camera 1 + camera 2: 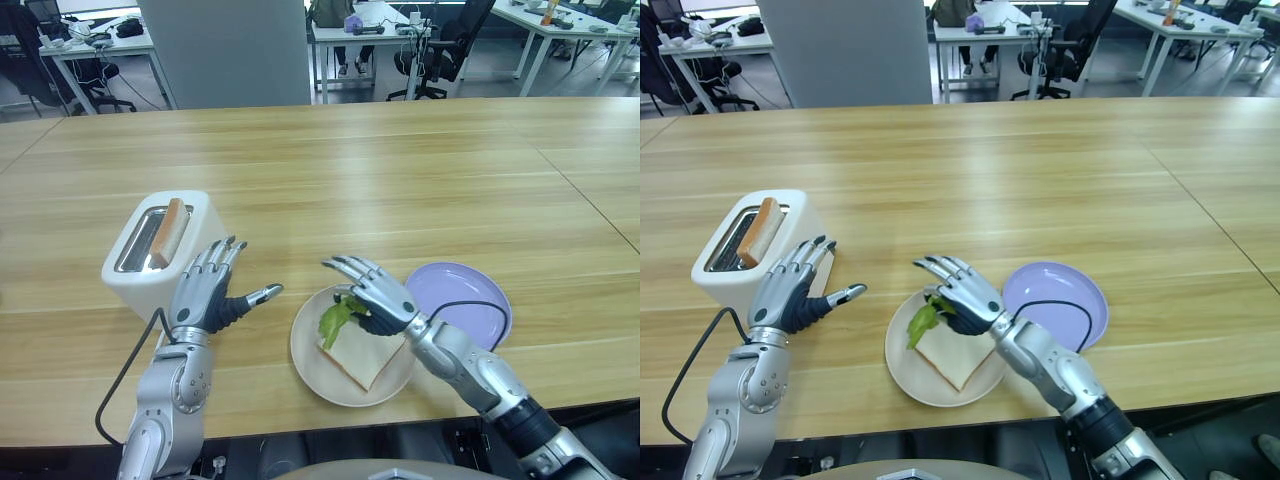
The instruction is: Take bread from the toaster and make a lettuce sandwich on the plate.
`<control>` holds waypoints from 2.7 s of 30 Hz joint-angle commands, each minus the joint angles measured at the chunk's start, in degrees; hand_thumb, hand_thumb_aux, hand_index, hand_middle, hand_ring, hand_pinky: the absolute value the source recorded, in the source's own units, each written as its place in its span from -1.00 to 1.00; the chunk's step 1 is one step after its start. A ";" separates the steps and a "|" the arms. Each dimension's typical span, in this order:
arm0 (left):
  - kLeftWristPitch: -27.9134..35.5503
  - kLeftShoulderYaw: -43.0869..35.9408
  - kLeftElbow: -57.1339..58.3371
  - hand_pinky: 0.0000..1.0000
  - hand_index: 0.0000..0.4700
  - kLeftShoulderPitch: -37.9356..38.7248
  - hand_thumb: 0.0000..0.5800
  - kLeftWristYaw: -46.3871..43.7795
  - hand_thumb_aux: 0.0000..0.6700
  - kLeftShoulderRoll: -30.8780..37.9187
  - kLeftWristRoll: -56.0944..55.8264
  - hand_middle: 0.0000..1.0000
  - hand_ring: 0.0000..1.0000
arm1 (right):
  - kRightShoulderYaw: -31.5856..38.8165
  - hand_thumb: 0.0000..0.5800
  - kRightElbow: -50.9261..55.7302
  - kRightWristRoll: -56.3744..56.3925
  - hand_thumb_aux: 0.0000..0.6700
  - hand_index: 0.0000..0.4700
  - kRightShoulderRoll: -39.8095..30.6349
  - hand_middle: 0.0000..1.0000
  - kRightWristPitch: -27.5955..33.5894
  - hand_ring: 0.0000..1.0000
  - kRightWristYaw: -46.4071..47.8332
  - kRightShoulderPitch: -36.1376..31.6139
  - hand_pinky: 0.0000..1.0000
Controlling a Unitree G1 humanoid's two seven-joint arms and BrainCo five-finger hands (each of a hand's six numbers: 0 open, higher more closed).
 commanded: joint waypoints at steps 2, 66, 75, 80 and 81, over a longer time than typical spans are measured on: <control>0.38 -0.85 0.84 -1.00 -1.00 0.42 -1.00 -0.11 -1.00 -0.62 0.19 -1.00 -1.00 | 1.39 1.00 3.81 -2.02 1.00 0.96 0.73 -1.00 -0.90 -1.00 -2.97 -2.42 -1.00; 16.09 6.76 22.04 -1.00 -1.00 -13.07 -1.00 -5.73 -1.00 14.62 5.94 -1.00 -1.00 | -0.29 -1.00 3.70 -7.03 -1.00 -1.00 -13.65 -1.00 1.22 -1.00 -4.75 -0.09 -1.00; 15.64 4.21 27.66 -1.00 -1.00 -18.75 -1.00 -4.07 -1.00 15.59 3.88 -1.00 -1.00 | -8.31 -1.00 0.06 0.03 -1.00 -1.00 -15.17 -1.00 2.62 -1.00 -3.78 2.58 -1.00; 15.11 3.51 29.18 -1.00 -0.82 -20.26 -0.64 -2.85 -0.81 15.76 2.51 -1.00 -1.00 | -11.68 -1.00 -1.75 2.52 -1.00 -1.00 -15.89 -1.00 2.77 -1.00 -3.33 4.66 -1.00; 14.85 3.58 29.46 -1.00 -0.82 -20.57 -0.64 -2.40 -0.81 15.72 1.98 -1.00 -1.00 | -11.97 -1.00 -2.09 2.68 -1.00 -1.00 -15.91 -1.00 2.67 -1.00 -3.19 4.97 -1.00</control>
